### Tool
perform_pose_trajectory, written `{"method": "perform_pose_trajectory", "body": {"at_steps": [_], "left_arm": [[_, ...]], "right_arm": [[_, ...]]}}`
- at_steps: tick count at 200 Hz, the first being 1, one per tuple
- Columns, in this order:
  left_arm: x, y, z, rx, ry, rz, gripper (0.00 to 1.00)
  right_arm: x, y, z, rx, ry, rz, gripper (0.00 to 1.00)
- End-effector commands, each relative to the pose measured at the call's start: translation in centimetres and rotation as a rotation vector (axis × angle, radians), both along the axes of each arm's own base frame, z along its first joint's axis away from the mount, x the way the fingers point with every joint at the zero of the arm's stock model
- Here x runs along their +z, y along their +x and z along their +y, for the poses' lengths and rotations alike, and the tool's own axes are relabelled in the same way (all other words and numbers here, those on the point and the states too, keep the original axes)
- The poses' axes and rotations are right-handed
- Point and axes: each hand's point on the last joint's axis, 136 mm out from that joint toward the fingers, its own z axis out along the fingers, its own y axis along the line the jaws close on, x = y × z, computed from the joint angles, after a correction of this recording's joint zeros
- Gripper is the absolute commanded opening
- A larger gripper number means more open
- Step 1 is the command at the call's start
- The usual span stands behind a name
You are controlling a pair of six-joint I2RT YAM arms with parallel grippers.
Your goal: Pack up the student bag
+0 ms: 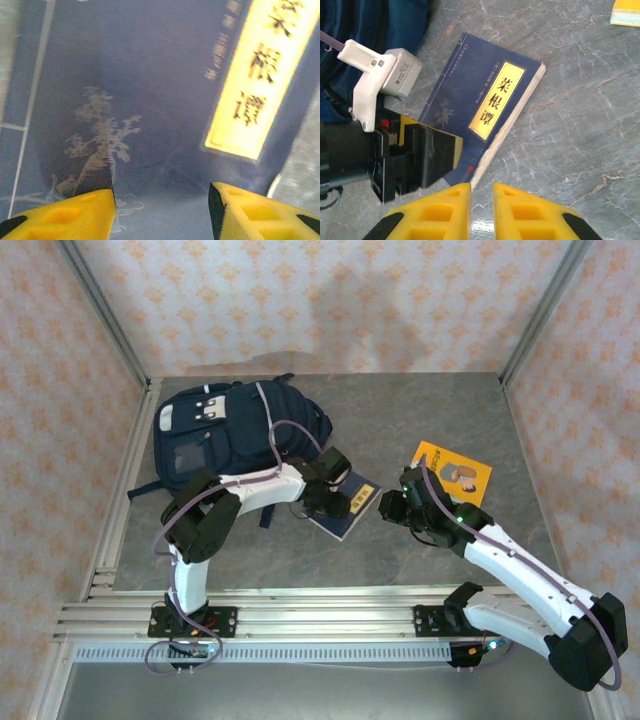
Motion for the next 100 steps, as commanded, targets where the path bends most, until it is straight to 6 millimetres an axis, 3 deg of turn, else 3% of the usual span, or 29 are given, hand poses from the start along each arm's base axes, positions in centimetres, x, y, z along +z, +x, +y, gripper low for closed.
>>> {"method": "perform_pose_trajectory", "body": {"at_steps": [1, 20, 44, 59, 100], "left_arm": [[-1.0, -3.8, -3.2, -0.052, -0.065, 0.131, 0.54], [2.1, -3.6, -4.4, -0.065, -0.128, 0.082, 0.55], [5.5, -1.8, -3.2, -0.022, -0.167, 0.006, 0.59], [5.6, -0.5, -1.8, 0.023, -0.158, 0.000, 0.60], [3.6, 3.0, 2.1, 0.143, -0.124, 0.005, 0.61]], "right_arm": [[-0.5, 0.1, -1.3, -0.037, -0.054, -0.002, 0.19], [-1.0, 0.2, -2.2, -0.071, -0.071, 0.019, 0.20], [-2.7, 0.6, -2.6, -0.116, -0.007, 0.104, 0.20], [-3.8, 1.1, -1.8, -0.105, 0.046, 0.161, 0.20], [-6.7, 2.5, 0.0, -0.052, 0.026, 0.294, 0.27]]}}
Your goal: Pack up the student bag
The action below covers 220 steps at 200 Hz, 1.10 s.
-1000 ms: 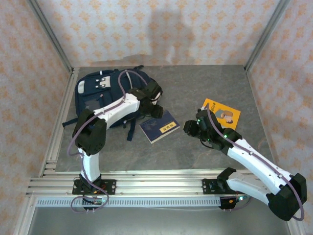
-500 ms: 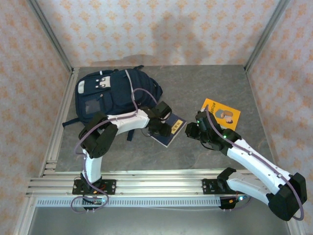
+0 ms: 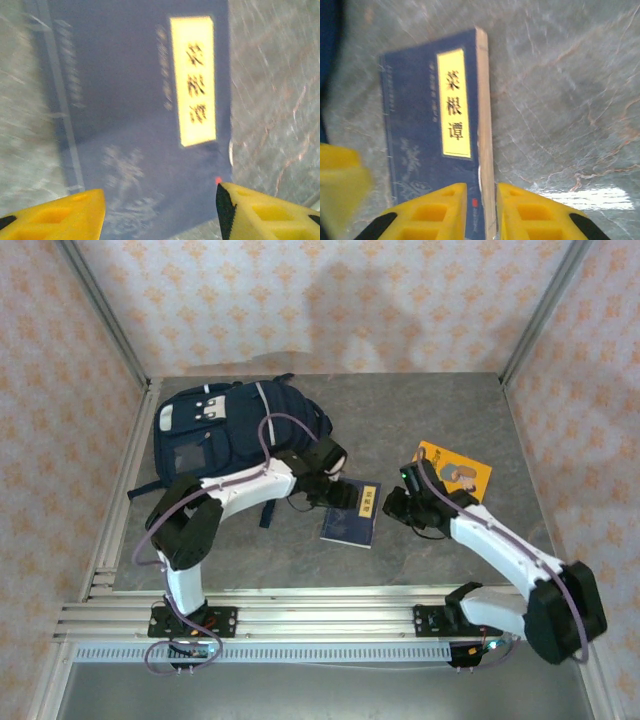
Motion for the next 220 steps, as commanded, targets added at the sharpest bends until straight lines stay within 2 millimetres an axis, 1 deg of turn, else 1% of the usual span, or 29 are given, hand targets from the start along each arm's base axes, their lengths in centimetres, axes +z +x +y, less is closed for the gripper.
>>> {"method": "perform_pose_trajectory", "body": {"at_steps": [1, 19, 25, 27, 29, 62, 84, 105, 118, 142, 154, 164, 202, 220], "left_arm": [[-1.3, 1.5, 2.4, 0.073, 0.041, 0.016, 0.61], [-2.4, 2.4, 2.9, 0.093, 0.041, 0.039, 0.61], [-2.1, 2.7, 2.7, 0.092, 0.028, 0.035, 0.61], [-2.9, 2.7, 2.7, 0.090, 0.037, 0.051, 0.61], [-3.2, 2.7, 2.6, 0.088, 0.038, 0.057, 0.60], [-4.6, 2.9, 1.1, 0.062, -0.006, 0.100, 0.59], [-5.4, 2.8, 1.0, 0.059, 0.000, 0.123, 0.58], [-5.9, 2.5, 0.9, 0.053, -0.006, 0.140, 0.58], [-5.9, 2.3, 0.0, 0.062, -0.062, 0.166, 0.58], [-6.4, 1.3, -2.0, 0.035, -0.157, 0.237, 0.56], [-6.2, 1.0, -2.5, 0.027, -0.174, 0.243, 0.55], [-5.6, 1.0, -2.7, 0.028, -0.196, 0.241, 0.55], [-2.2, 0.8, -3.0, 0.034, -0.294, 0.213, 0.51], [-1.1, 0.7, -3.1, 0.047, -0.342, 0.217, 0.48]], "right_arm": [[-0.5, 0.9, 1.7, 0.041, 0.040, 0.046, 0.27], [-1.7, 1.6, 2.6, 0.056, 0.049, 0.083, 0.29], [-2.1, 1.9, 2.9, 0.060, 0.049, 0.100, 0.30], [-2.3, 1.9, 2.9, 0.061, 0.047, 0.107, 0.30], [-2.4, 2.0, 3.0, 0.062, 0.049, 0.111, 0.30], [-4.5, 2.9, 3.9, 0.073, 0.042, 0.176, 0.29], [-5.6, 2.9, 4.1, 0.086, 0.024, 0.212, 0.29], [-6.2, 2.9, 4.1, 0.091, 0.020, 0.223, 0.28], [-6.6, 2.8, 4.2, 0.096, 0.020, 0.234, 0.27], [-7.4, 2.5, 4.1, 0.100, 0.012, 0.257, 0.25], [-7.8, 2.4, 4.1, 0.102, 0.013, 0.265, 0.24], [-7.9, 2.3, 4.1, 0.104, 0.015, 0.272, 0.23], [-8.2, 2.1, 4.2, 0.112, 0.025, 0.279, 0.21], [-8.2, 2.0, 4.1, 0.110, 0.030, 0.277, 0.20]]}}
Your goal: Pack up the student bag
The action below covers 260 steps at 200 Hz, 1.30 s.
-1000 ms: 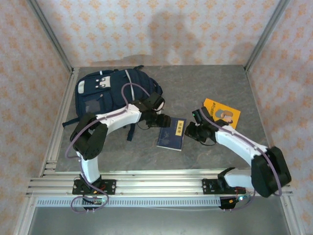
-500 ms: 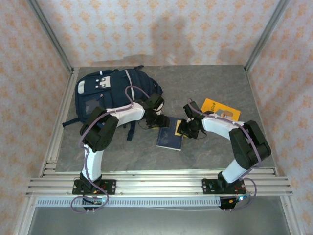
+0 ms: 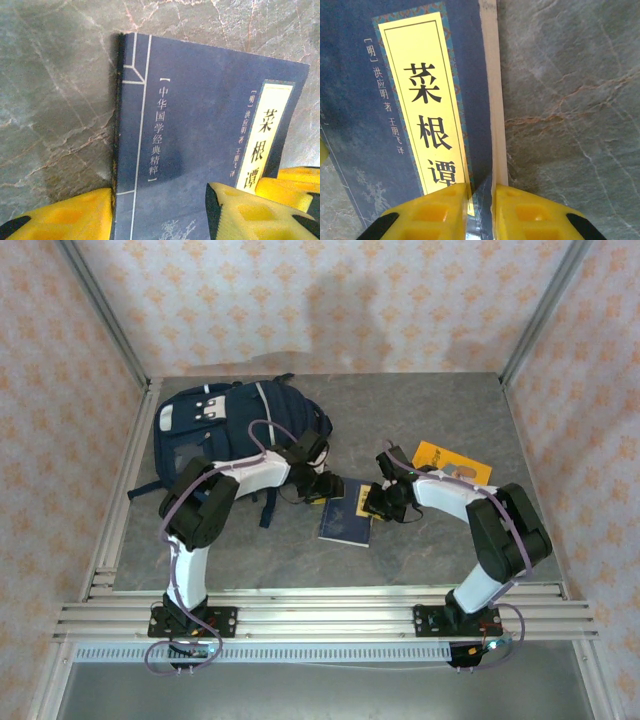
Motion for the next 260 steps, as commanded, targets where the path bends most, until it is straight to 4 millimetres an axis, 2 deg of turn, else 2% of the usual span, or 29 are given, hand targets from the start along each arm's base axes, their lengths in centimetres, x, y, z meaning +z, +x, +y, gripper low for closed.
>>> {"method": "perform_pose_trajectory", "body": {"at_steps": [1, 18, 33, 36, 41, 73, 155, 180, 205, 223, 225, 229, 244, 260], "left_arm": [[3.8, -2.3, -4.6, -0.086, -0.245, 0.029, 0.48], [4.7, -2.3, -4.8, -0.074, -0.287, 0.025, 0.46], [4.5, -2.5, -4.6, -0.072, -0.290, 0.031, 0.43], [5.7, -2.5, -4.7, -0.076, -0.304, 0.011, 0.43], [5.9, -2.6, -4.6, -0.079, -0.306, 0.008, 0.42], [5.8, -3.0, -4.1, -0.081, -0.303, 0.017, 0.33], [7.0, -3.6, -4.4, -0.087, -0.371, 0.011, 0.28], [6.1, -4.0, -4.2, -0.094, -0.354, 0.030, 0.28], [4.6, -4.0, -3.9, -0.100, -0.311, 0.051, 0.37], [4.0, -3.6, -4.0, -0.102, -0.288, 0.056, 0.37], [4.1, -3.6, -4.0, -0.103, -0.290, 0.054, 0.37], [3.0, -3.5, -4.0, -0.100, -0.277, 0.076, 0.36], [2.3, -3.1, -4.7, -0.098, -0.279, 0.090, 0.33], [1.8, -2.8, -5.1, -0.102, -0.267, 0.090, 0.22]], "right_arm": [[-1.9, -0.6, 0.1, 0.021, -0.009, 0.030, 0.20], [-1.8, -0.5, 0.1, 0.018, -0.004, 0.026, 0.20], [-1.9, -0.6, 0.1, 0.018, -0.003, 0.029, 0.20], [-1.9, -0.7, 0.1, 0.017, -0.002, 0.031, 0.20], [-1.9, -0.7, 0.1, 0.018, -0.002, 0.031, 0.20], [-1.6, -0.7, 0.0, 0.017, -0.002, 0.023, 0.19], [-1.4, -1.1, -0.3, 0.022, -0.010, 0.024, 0.19], [-1.4, -1.2, -0.3, 0.021, -0.011, 0.025, 0.19], [-1.4, -1.1, -0.3, 0.020, -0.008, 0.023, 0.19], [-1.4, -1.1, -0.2, 0.021, -0.003, 0.022, 0.19], [-1.3, -1.1, -0.2, 0.022, -0.002, 0.022, 0.19], [-1.3, -1.1, -0.2, 0.022, -0.001, 0.023, 0.19], [-1.3, -1.0, -0.1, 0.022, 0.001, 0.021, 0.20], [-1.0, -0.9, -0.1, 0.021, 0.003, 0.014, 0.20]]}}
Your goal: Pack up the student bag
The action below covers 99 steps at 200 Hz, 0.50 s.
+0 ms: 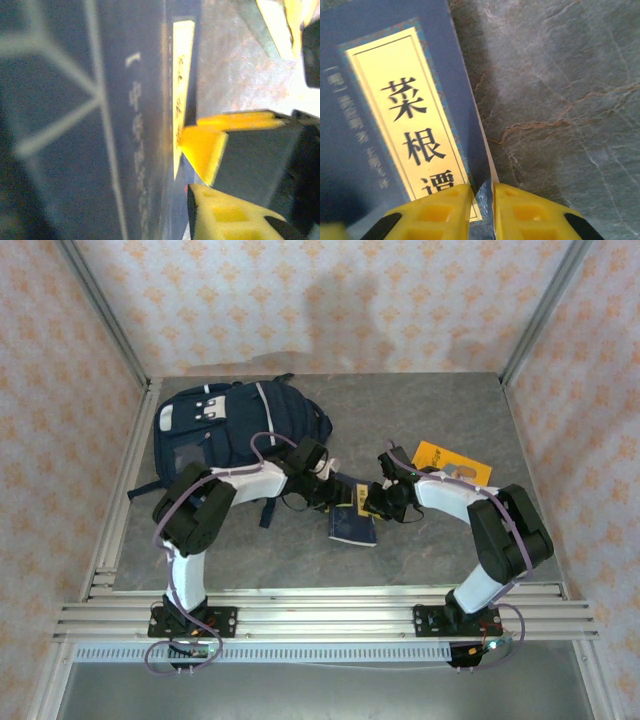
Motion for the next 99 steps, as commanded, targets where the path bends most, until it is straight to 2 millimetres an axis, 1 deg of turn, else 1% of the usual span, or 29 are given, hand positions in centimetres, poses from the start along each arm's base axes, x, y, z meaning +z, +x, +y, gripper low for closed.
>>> {"method": "perform_pose_trajectory", "body": {"at_steps": [1, 8, 20, 27, 37, 40, 41, 45, 56, 76, 90, 99], "left_arm": [[-0.2, 0.0, -1.5, -0.048, -0.015, -0.002, 0.21], [-0.3, 0.3, -1.3, -0.042, -0.006, -0.010, 0.13], [0.4, 0.8, -1.2, -0.027, -0.009, -0.033, 0.00], [1.3, 1.2, -1.0, -0.013, -0.008, -0.059, 0.00], [3.1, 2.0, -0.5, 0.014, -0.011, -0.104, 0.00], [3.2, 2.2, -0.3, 0.024, -0.007, -0.106, 0.00], [3.9, 2.3, -0.3, 0.027, -0.015, -0.120, 0.00], [5.3, 2.6, -0.1, 0.041, -0.026, -0.146, 0.00], [7.8, 3.2, 0.6, 0.081, -0.033, -0.195, 0.00], [12.7, 4.2, 1.8, 0.174, -0.056, -0.293, 0.00], [16.1, 4.9, 2.5, 0.264, -0.097, -0.357, 0.00], [18.1, 5.5, 3.3, 0.346, -0.119, -0.396, 0.00]], "right_arm": [[-1.2, -1.1, -0.2, 0.017, -0.021, 0.031, 0.20], [-1.0, -1.0, -0.2, 0.017, -0.020, 0.026, 0.21], [-0.4, -0.9, -0.3, 0.013, -0.026, 0.012, 0.24], [0.1, -0.7, -0.7, 0.000, -0.043, -0.003, 0.29], [1.3, -0.3, -1.4, -0.033, -0.067, -0.036, 0.36], [1.7, -0.2, -1.5, -0.041, -0.070, -0.048, 0.39], [1.9, -0.1, -1.5, -0.045, -0.070, -0.052, 0.39], [2.6, 0.1, -1.7, -0.057, -0.070, -0.071, 0.42], [4.9, 0.7, -2.1, -0.098, -0.071, -0.127, 0.51], [10.0, 2.1, -2.4, -0.173, -0.026, -0.256, 0.62], [13.6, 2.9, -2.3, -0.230, 0.037, -0.338, 0.65], [16.1, 3.4, -2.0, -0.267, 0.096, -0.392, 0.66]]}}
